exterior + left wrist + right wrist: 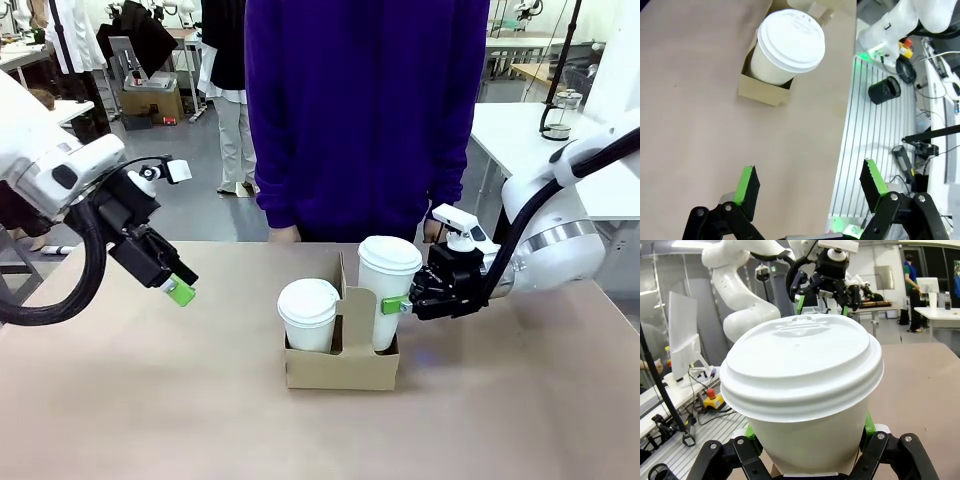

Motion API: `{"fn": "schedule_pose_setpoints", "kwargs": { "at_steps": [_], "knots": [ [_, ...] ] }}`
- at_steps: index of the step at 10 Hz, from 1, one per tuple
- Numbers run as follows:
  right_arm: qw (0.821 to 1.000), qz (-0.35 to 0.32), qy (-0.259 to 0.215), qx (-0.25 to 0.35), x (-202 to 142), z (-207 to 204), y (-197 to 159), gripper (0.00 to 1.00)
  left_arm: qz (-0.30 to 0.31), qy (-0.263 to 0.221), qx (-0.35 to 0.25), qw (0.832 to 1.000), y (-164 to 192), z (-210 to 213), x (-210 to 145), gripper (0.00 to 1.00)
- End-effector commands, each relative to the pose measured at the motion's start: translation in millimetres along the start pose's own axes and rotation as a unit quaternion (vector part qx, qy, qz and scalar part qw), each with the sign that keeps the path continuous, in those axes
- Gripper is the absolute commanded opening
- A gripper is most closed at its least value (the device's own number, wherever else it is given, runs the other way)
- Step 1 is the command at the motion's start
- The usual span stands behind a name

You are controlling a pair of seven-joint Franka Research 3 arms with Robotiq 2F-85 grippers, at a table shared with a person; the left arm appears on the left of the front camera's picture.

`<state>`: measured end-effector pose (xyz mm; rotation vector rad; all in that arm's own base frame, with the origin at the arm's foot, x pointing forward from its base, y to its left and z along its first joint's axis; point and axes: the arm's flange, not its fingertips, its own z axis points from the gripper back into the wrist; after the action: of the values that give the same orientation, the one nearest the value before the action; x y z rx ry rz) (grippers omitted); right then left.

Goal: Pour a drink into a cup and package it in a carrier.
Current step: Insert the held 600 ml Paper Cup into the Cup Carrier.

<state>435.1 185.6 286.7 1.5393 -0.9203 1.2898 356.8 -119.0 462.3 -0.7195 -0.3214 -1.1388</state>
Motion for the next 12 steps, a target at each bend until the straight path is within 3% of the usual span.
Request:
{"fn": "schedule_pose_setpoints", "kwargs": {
  "at_steps": [1,3,4,8,9,10,12],
  "knots": [
    [0.999,0.025,0.002,0.028,-6,5,-5,0.84,-0.011,-0.03,0.01,0.999,-10,2,-16,1.0],
    [0.998,0.036,0.017,0.049,-15,1,-3,0.84,0.013,-0.055,0.002,0.998,-13,4,-18,1.0],
    [0.997,0.035,0.024,0.057,-21,0,-5,0.84,0.002,-0.013,0.007,1.0,-8,4,-11,1.0],
    [0.996,0.031,0.045,0.064,-37,-3,-10,0.84,0.002,-0.013,0.007,1.0,-8,4,-11,1.0],
    [0.997,0.034,0.045,0.051,-37,-2,-11,0.87,0.002,-0.013,0.007,1.0,-8,4,-11,1.0],
    [0.996,0.042,0.058,0.051,-37,-1,-10,1.0,0.002,-0.013,0.007,1.0,-8,4,-11,1.0],
    [0.995,0.045,0.077,0.035,-34,2,-8,1.0,0.002,-0.013,0.007,1.0,-8,4,-11,1.0]
  ]
}}
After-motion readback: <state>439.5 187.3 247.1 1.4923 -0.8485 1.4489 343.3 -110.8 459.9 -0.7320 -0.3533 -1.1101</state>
